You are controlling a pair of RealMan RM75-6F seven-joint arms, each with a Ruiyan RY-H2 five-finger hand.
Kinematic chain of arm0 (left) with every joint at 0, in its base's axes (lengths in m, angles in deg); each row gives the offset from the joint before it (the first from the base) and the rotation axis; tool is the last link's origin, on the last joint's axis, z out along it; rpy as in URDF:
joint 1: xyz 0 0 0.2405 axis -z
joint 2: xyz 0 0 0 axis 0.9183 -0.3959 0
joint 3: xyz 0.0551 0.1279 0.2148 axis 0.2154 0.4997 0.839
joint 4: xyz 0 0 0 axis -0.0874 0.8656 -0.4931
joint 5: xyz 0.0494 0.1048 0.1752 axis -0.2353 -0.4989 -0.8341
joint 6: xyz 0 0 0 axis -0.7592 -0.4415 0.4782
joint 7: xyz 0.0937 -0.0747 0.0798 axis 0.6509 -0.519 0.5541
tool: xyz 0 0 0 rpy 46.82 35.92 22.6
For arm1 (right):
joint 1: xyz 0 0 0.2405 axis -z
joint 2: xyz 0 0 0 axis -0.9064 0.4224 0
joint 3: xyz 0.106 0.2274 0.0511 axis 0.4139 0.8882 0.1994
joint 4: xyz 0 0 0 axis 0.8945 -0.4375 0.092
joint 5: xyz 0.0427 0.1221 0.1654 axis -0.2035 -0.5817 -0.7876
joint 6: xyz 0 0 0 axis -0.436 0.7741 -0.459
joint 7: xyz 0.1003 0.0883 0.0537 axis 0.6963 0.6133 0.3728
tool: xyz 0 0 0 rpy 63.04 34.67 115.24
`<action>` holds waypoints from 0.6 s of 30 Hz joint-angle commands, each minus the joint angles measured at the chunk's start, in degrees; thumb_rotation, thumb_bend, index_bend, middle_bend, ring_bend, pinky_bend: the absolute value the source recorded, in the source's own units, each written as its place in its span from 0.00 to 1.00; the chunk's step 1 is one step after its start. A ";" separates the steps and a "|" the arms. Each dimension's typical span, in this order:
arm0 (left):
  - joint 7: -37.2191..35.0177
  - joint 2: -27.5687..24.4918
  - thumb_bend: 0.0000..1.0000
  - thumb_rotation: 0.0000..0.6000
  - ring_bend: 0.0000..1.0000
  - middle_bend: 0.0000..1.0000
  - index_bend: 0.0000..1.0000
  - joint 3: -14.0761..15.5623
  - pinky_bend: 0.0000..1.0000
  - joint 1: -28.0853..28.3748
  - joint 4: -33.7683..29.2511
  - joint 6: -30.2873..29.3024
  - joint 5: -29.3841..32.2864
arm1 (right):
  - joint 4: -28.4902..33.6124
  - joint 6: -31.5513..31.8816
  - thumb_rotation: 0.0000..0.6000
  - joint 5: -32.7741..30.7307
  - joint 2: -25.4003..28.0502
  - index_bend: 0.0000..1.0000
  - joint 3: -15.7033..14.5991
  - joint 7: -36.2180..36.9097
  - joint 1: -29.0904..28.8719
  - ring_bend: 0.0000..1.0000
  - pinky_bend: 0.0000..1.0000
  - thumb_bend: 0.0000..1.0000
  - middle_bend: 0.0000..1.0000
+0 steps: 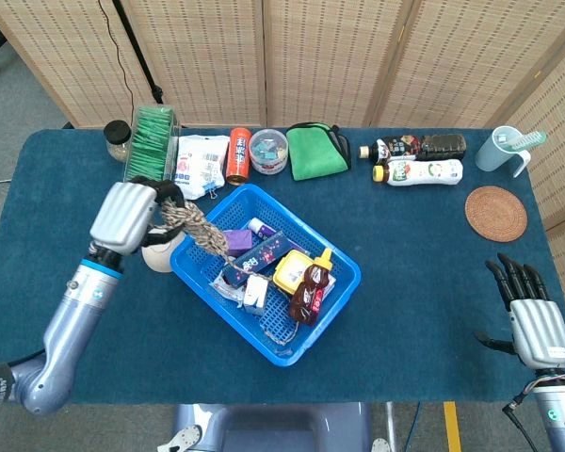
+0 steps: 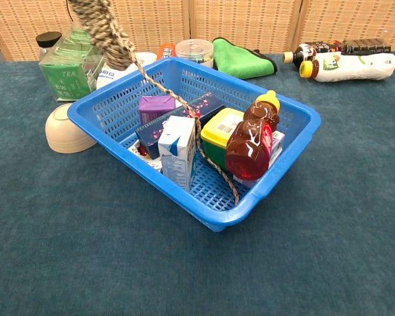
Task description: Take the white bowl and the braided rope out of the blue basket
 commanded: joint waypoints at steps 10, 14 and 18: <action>-20.31 -7.81 0.51 1.00 0.53 0.63 0.67 -0.94 0.40 -9.66 18.79 5.45 1.25 | 0.25 -0.36 1.00 0.31 -0.40 0.00 -0.33 -1.10 -0.15 0.00 0.00 0.00 0.00; -21.89 -8.85 0.51 1.00 0.53 0.63 0.67 -1.28 0.40 -10.92 21.10 5.56 0.88 | 0.36 -0.49 1.00 0.46 -0.65 0.00 -0.47 -1.72 -0.24 0.00 0.00 0.00 0.00; -22.16 -10.27 0.51 1.00 0.53 0.63 0.67 -2.04 0.40 -12.01 23.52 5.35 1.59 | 0.45 -0.43 1.00 0.54 -0.75 0.00 -0.53 -2.00 -0.22 0.00 0.00 0.00 0.00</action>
